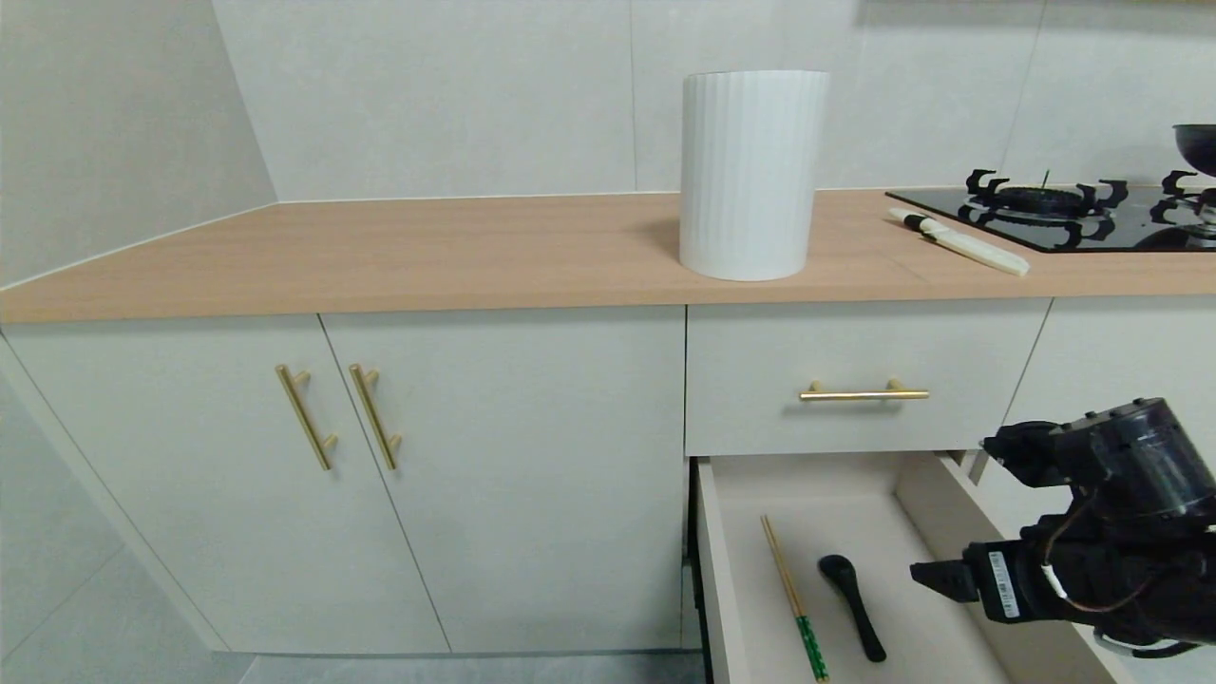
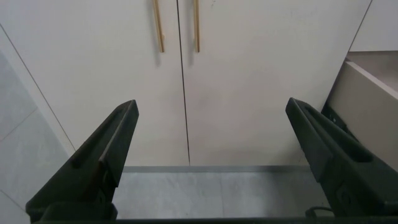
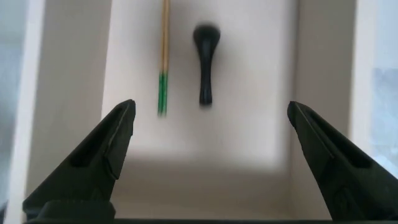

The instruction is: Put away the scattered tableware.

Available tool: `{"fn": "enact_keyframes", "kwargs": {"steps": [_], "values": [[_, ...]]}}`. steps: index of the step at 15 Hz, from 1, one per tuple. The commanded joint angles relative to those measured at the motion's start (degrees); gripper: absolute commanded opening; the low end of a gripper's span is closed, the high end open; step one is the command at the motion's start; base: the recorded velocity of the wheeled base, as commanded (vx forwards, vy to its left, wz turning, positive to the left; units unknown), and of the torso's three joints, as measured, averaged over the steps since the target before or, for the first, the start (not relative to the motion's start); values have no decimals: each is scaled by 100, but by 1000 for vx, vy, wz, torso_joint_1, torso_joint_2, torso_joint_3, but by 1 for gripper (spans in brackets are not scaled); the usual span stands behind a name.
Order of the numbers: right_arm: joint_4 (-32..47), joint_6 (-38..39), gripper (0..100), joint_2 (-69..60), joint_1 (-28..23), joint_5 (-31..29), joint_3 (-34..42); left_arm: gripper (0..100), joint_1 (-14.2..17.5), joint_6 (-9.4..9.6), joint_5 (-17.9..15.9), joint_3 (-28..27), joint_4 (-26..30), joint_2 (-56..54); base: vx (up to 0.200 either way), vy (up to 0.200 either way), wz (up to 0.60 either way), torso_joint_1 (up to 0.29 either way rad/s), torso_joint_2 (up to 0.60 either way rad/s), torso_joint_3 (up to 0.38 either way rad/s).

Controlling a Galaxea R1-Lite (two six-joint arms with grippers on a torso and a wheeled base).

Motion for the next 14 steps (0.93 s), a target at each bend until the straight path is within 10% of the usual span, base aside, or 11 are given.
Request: {"fn": "enact_keyframes", "kwargs": {"steps": [1, 14], "values": [[460, -14, 100, -973, 327, -3, -50, 100, 2, 2, 4, 0, 2, 0, 0, 0, 0, 0, 0, 0], [847, -216, 100, -1131, 617, 14, 11, 100, 2, 2, 4, 0, 2, 0, -62, 0, 0, 1, 3, -1]]}}
